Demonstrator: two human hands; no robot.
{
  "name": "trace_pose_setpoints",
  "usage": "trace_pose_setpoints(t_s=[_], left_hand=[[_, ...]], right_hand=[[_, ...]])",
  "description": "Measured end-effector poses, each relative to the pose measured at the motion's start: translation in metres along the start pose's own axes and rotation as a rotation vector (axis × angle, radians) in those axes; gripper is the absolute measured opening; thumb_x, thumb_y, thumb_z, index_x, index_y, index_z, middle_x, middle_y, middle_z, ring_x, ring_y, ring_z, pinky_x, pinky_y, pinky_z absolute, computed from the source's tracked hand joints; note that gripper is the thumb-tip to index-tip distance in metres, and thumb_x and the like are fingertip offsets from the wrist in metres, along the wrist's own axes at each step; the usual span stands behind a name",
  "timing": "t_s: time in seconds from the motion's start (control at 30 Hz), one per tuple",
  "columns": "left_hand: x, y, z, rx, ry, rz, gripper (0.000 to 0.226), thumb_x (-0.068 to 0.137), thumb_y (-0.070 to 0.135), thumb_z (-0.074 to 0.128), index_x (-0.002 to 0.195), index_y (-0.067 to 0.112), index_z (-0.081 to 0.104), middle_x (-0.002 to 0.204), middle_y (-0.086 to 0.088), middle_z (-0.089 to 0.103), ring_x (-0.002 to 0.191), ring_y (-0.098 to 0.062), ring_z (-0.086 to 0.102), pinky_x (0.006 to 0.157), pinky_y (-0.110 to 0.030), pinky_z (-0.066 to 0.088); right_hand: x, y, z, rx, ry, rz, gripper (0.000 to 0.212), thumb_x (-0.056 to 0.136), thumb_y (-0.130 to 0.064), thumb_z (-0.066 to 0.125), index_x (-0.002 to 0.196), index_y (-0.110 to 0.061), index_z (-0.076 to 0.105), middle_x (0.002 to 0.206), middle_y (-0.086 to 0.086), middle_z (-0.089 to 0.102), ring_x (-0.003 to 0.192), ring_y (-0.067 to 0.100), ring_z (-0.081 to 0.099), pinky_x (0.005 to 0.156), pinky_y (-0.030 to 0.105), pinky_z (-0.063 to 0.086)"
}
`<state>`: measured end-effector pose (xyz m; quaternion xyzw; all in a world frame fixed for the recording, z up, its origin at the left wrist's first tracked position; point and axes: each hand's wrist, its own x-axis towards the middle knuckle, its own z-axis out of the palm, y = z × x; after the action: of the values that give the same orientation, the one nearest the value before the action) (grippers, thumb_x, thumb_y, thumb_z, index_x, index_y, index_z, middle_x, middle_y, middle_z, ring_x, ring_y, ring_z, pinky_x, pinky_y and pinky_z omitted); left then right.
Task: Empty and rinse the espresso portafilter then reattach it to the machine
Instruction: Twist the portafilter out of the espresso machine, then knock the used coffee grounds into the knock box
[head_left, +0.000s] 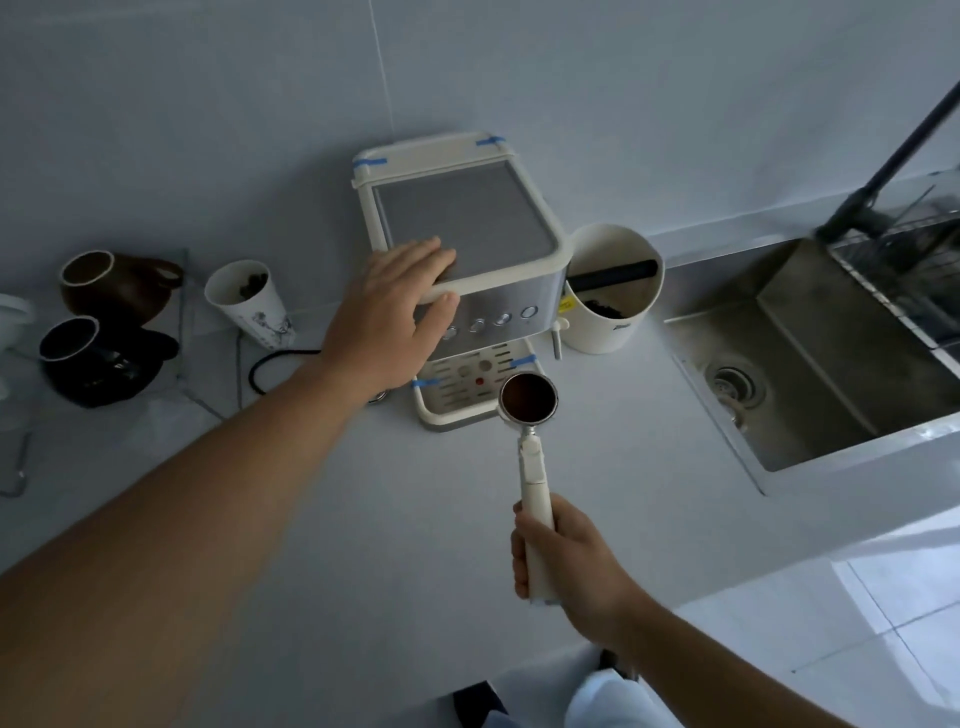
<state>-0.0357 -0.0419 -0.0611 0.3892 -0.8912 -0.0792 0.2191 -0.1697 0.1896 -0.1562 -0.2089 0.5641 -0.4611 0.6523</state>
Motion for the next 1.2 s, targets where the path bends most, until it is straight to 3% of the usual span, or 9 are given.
trace_pose_setpoints(t_s=[0.13,0.3,0.53,0.7,0.9,1.2], left_hand=[[0.000,0.008,0.003,0.025,0.042,-0.024,0.047,0.096,0.035,0.046,0.134,0.008,0.054,0.143,-0.013,0.052,0.133,-0.031,0.045,0.114,-0.039,0.029],[0.000,0.017,0.003,0.055,0.050,-0.070,0.051,0.095,0.040,0.043,0.132,0.006,0.055,0.141,-0.015,0.054,0.130,-0.032,0.046,0.112,-0.038,0.028],[0.004,0.040,0.009,0.101,0.108,-0.177,0.053,0.093,0.044,0.044,0.127,0.006,0.058,0.136,-0.015,0.057,0.126,-0.030,0.046,0.109,-0.045,0.034],[0.007,0.052,0.011,0.156,0.126,-0.229,0.054,0.092,0.044,0.044,0.126,0.005,0.059,0.133,-0.015,0.058,0.121,-0.031,0.049,0.107,-0.041,0.033],[0.007,0.060,0.013,0.204,0.094,-0.312,0.057,0.092,0.046,0.040,0.132,0.009,0.054,0.140,-0.012,0.054,0.130,-0.033,0.047,0.110,-0.053,0.035],[0.007,0.067,0.019,0.261,0.065,-0.376,0.059,0.095,0.045,0.035,0.138,0.009,0.048,0.147,-0.013,0.047,0.135,-0.034,0.042,0.114,-0.054,0.028]], right_hand=[[-0.007,-0.013,-0.017,-0.036,0.014,-0.044,0.009,0.099,-0.011,0.055,0.104,-0.005,0.053,0.074,0.011,0.054,0.058,0.022,0.050,0.053,0.033,0.049],[-0.011,-0.039,-0.048,-0.047,0.027,-0.072,0.006,0.099,-0.008,0.053,0.102,-0.003,0.054,0.068,0.007,0.054,0.055,0.022,0.048,0.048,0.032,0.044],[-0.009,-0.082,-0.107,-0.098,0.009,-0.090,0.014,0.099,-0.010,0.053,0.111,-0.003,0.055,0.070,0.009,0.052,0.054,0.020,0.047,0.048,0.033,0.042],[0.009,-0.110,-0.143,-0.063,0.020,-0.080,0.018,0.101,-0.014,0.051,0.113,-0.002,0.056,0.068,0.010,0.049,0.052,0.020,0.043,0.047,0.031,0.038],[0.036,-0.135,-0.174,0.008,-0.013,-0.036,0.031,0.103,-0.025,0.042,0.116,-0.001,0.056,0.067,0.010,0.050,0.050,0.019,0.043,0.047,0.031,0.035],[0.069,-0.158,-0.202,0.041,-0.066,0.003,0.034,0.103,-0.028,0.036,0.117,-0.004,0.056,0.067,0.010,0.050,0.050,0.019,0.043,0.047,0.031,0.035]])
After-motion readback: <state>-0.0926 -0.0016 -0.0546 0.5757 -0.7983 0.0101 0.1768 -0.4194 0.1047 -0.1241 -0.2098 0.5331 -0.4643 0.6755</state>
